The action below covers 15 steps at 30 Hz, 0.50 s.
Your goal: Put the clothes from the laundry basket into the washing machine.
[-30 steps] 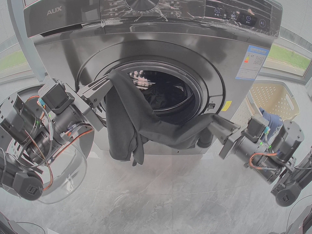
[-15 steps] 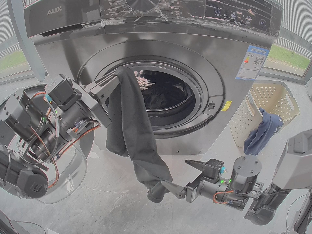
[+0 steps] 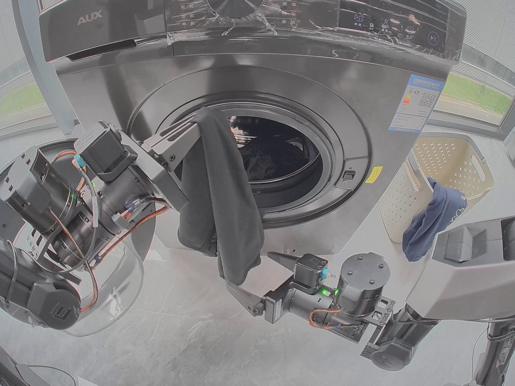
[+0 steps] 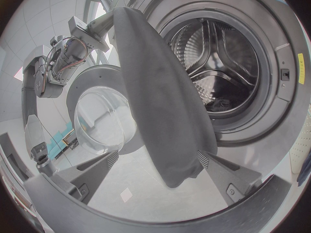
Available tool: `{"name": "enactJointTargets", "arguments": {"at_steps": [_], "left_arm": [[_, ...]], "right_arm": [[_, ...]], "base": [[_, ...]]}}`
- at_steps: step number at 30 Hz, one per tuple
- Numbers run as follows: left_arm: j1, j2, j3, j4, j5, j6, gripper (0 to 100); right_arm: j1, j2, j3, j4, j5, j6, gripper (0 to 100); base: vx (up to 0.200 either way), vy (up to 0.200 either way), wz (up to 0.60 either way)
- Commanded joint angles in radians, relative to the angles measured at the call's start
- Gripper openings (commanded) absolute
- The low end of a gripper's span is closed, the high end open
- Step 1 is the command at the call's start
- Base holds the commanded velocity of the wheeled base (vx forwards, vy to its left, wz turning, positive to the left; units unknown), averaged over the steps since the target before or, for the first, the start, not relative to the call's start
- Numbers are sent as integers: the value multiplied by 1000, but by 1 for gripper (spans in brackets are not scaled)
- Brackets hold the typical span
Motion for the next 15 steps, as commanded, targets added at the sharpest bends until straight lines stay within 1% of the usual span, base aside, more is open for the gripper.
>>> {"name": "enactJointTargets", "arguments": {"at_steps": [1,6,7,8,12,15], "left_arm": [[-16,-4,0,-4,3,0,0],[-16,-19,0,0,3,0,0],[-16,-19,0,0,3,0,0],[-16,-24,-1,2,3,0,0],[-17,-22,0,2,3,0,0],[-16,-22,0,2,3,0,0]], "right_arm": [[-23,79,-125,4,-1,-6,100],[-72,129,-244,11,-1,-9,100],[-72,129,-244,11,-1,-9,100],[-86,143,-275,21,-1,-12,100],[-89,164,-310,22,2,-22,100],[-77,175,-321,22,6,-22,100]], "base": [[0,0,0],[0,0,0],[0,0,0],[0,0,0],[0,0,0],[0,0,0]]}}
